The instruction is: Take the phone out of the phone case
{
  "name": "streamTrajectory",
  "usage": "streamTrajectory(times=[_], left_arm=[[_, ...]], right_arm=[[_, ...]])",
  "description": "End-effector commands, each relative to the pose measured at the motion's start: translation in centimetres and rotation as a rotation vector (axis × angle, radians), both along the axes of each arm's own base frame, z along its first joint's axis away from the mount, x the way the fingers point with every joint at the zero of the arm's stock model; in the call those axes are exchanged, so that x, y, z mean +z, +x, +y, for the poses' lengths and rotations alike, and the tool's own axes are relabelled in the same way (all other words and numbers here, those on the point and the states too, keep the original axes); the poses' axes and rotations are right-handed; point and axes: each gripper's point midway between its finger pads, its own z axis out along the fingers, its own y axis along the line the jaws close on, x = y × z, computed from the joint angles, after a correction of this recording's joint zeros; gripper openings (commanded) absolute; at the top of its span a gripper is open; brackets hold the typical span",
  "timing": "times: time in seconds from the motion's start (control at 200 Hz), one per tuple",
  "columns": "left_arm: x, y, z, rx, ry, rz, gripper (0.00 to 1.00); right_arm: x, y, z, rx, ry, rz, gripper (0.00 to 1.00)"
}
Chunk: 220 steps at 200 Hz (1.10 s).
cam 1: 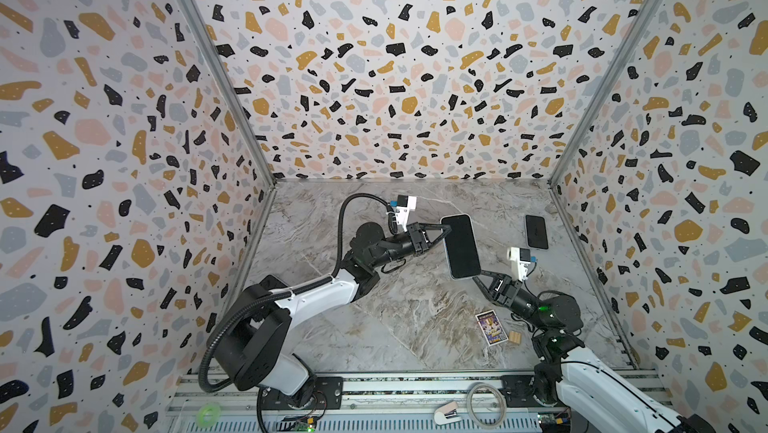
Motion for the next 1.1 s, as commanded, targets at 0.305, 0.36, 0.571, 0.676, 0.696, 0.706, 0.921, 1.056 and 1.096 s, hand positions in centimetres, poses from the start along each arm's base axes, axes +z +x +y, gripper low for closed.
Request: streamTrajectory(times=[0.305, 0.36, 0.571, 0.676, 0.696, 0.706, 0.921, 1.056, 1.096], left_arm=[[-0.8, -0.1, -1.0, -0.006, -0.022, 0.002, 0.34], [-0.9, -0.1, -1.0, -0.006, -0.024, 0.001, 0.37], [-1.3, -0.1, -1.1, -0.003, -0.012, 0.004, 0.57], [-1.8, 0.0, -1.0, 0.012, 0.014, -0.006, 0.68], [-2.0, 0.0, -1.0, 0.015, 0.023, -0.007, 0.71], [-1.9, 0.0, -0.9, 0.018, 0.026, -0.011, 0.72], [-2.6, 0.8, 0.0, 0.114, 0.186, -0.111, 0.81], [-2.5, 1.2, 0.8, 0.171, 0.254, -0.158, 0.88], [-2.3, 1.3, 1.0, 0.186, 0.268, -0.171, 0.9]], right_arm=[[1.3, -0.2, -0.6, -0.027, 0.038, -0.033, 0.0], [1.3, -0.2, -0.6, -0.028, 0.039, -0.032, 0.0], [1.3, -0.2, -0.7, -0.031, 0.047, -0.027, 0.0], [1.4, -0.2, -0.8, -0.034, 0.052, -0.028, 0.0], [1.4, -0.2, -0.8, -0.033, 0.052, -0.026, 0.0], [1.4, -0.2, -0.8, -0.034, 0.053, -0.026, 0.0], [1.3, -0.2, -0.9, -0.037, 0.057, -0.021, 0.0], [1.4, -0.3, -0.9, -0.035, 0.058, -0.024, 0.0], [1.4, -0.3, -0.9, -0.034, 0.059, -0.024, 0.0]])
